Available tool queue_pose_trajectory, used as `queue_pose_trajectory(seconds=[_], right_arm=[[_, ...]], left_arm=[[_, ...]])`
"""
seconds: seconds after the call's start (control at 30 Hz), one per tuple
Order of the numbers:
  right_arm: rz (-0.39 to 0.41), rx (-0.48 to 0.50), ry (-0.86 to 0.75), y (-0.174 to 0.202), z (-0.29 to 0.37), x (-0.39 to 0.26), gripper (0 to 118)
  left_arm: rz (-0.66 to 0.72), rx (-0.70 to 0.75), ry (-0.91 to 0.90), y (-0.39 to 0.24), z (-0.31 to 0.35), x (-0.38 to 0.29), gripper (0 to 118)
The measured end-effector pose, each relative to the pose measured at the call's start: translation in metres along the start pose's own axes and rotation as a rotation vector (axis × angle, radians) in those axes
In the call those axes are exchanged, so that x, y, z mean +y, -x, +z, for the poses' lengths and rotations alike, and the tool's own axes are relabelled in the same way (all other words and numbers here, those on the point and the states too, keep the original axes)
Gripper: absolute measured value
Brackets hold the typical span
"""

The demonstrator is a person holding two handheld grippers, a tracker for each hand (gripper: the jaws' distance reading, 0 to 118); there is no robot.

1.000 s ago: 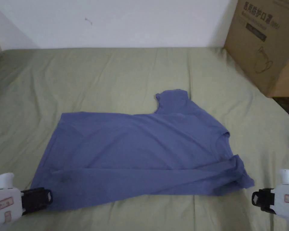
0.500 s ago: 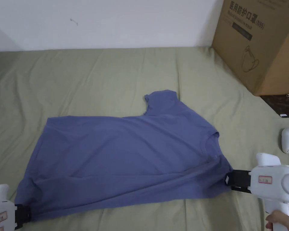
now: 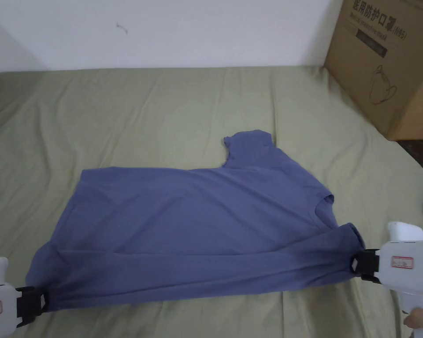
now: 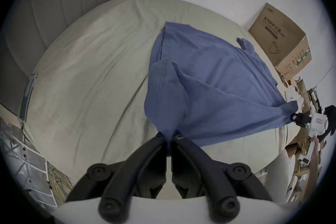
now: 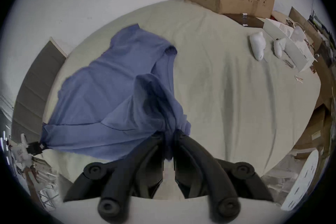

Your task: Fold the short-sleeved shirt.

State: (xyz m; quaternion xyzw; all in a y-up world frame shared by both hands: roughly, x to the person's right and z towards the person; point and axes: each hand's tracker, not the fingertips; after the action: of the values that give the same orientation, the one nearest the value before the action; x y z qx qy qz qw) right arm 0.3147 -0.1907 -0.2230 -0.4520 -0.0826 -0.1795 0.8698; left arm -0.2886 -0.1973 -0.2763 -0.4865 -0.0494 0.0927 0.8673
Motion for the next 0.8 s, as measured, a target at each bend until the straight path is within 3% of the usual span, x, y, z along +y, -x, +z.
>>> queue_pose_trajectory(seconds=[0.2, 0.27, 0.37, 0.4, 0.43, 0.47, 0.5, 0.57, 0.6, 0.73, 0.77, 0.8], right_arm=[[-0.01, 0.002, 0.028, -0.017, 0.025, -0.024, 8], [-0.067, 0.008, 0.087, -0.03, 0.02, -0.04, 8], [-0.084, -0.012, 0.137, -0.042, 0.007, -0.067, 8], [-0.095, -0.009, 0.147, -0.045, 0.003, -0.073, 10], [-0.104, 0.0, 0.149, -0.047, 0.001, -0.077, 21], [-0.109, -0.005, 0.153, -0.045, 0.001, -0.078, 46], [-0.103, -0.048, 0.162, -0.043, 0.002, -0.078, 62], [-0.056, -0.086, 0.138, -0.042, 0.01, -0.073, 68], [-0.057, -0.079, 0.13, -0.041, 0.016, -0.069, 68], [-0.025, -0.07, 0.048, -0.031, 0.036, -0.046, 68], [-0.007, -0.059, 0.027, -0.024, 0.04, -0.039, 68], [0.018, -0.048, 0.012, -0.017, 0.042, -0.032, 68]], left_arm=[[-0.053, 0.034, 0.024, 0.004, 0.016, -0.022, 2], [-0.018, 0.014, 0.052, 0.01, 0.016, -0.04, 2], [-0.034, 0.044, 0.106, 0.01, 0.005, -0.068, 2], [-0.037, 0.047, 0.118, 0.015, -0.002, -0.074, 3], [-0.034, 0.041, 0.113, 0.018, -0.005, -0.078, 6], [-0.022, 0.042, 0.101, 0.019, -0.004, -0.079, 22], [-0.009, 0.047, 0.099, 0.019, -0.002, -0.077, 42], [0.007, 0.06, 0.083, 0.021, 0.001, -0.073, 80], [0.007, 0.061, 0.071, 0.022, 0.005, -0.069, 84], [0.029, 0.025, -0.026, 0.015, 0.026, -0.046, 82], [0.03, 0.014, -0.04, 0.012, 0.027, -0.039, 74], [0.027, 0.003, -0.051, 0.006, 0.03, -0.034, 57]])
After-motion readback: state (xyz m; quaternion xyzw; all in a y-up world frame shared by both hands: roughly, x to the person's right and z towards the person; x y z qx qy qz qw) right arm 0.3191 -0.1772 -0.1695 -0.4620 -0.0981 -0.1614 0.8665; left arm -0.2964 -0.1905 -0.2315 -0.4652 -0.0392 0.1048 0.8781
